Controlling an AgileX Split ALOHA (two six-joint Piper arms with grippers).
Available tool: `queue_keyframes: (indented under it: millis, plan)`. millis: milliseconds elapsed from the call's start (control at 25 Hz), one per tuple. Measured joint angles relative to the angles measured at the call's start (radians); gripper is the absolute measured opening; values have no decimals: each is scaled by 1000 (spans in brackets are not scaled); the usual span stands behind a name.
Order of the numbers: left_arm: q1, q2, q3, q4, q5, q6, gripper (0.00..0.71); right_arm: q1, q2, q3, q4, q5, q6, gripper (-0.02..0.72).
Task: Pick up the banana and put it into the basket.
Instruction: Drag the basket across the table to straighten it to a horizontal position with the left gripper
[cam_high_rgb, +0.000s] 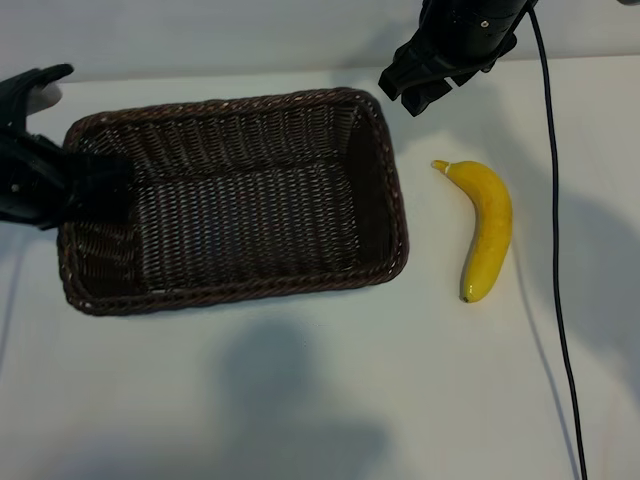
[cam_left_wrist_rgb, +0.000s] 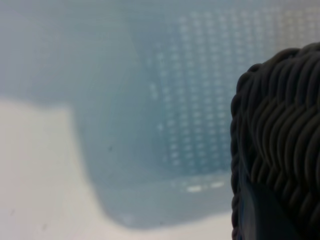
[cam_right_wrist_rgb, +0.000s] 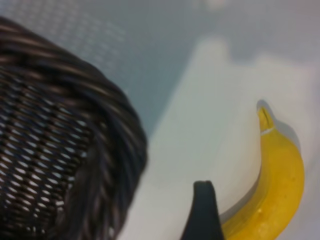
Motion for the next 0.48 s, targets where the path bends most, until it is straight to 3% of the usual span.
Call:
queue_keyframes:
  millis: [480]
  plan:
    - [0, 126, -90, -33, 71, 99, 171, 0, 0, 0, 0, 3, 1, 571]
